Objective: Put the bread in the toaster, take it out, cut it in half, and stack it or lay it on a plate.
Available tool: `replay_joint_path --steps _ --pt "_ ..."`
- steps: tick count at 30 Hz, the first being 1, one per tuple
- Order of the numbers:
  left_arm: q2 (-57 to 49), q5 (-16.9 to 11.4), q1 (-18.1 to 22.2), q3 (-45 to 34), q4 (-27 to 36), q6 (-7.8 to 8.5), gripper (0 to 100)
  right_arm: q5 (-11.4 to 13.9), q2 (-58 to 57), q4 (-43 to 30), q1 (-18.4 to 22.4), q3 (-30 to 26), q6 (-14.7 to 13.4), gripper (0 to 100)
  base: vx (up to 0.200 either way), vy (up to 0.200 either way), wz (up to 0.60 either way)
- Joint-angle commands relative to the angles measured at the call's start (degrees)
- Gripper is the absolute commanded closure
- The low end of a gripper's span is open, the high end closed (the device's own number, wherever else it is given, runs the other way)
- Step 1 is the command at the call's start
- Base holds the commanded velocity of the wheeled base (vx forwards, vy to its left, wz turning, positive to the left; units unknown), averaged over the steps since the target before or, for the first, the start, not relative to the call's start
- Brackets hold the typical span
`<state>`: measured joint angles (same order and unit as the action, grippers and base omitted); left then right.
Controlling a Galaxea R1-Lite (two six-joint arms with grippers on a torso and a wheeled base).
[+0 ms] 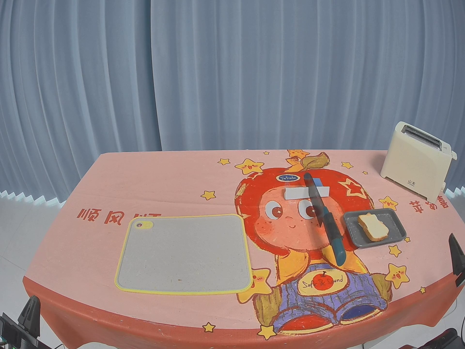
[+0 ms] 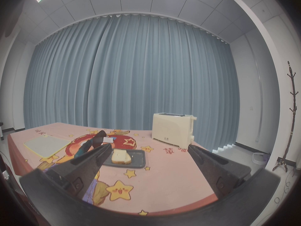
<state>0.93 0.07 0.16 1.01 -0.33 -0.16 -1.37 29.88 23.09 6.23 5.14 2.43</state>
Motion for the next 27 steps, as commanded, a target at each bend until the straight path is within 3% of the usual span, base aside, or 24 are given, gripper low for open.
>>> replay_joint_path --steps 1,8,21,27 --pt "-0.9 0.0 0.0 -1.0 0.0 -0.02 100 0.1 -4.1 -3.2 -0.2 -0.3 0.0 0 0.0 0.0 0.0" --pt "-0.9 0.0 0.0 -1.0 0.0 -0.02 100 0.4 -9.0 -9.1 -0.4 0.0 0.0 0 0.0 0.0 0.0" --pt "-0.9 0.0 0.0 -1.0 0.0 -0.02 100 0.5 -12.8 -10.3 -0.7 -2.7 0.1 0 0.0 0.0 0.0" --pt "-0.9 0.0 0.0 -1.0 0.0 -0.02 100 0.5 -17.0 -16.5 -0.9 -3.2 0.1 0 0.0 0.0 0.0"
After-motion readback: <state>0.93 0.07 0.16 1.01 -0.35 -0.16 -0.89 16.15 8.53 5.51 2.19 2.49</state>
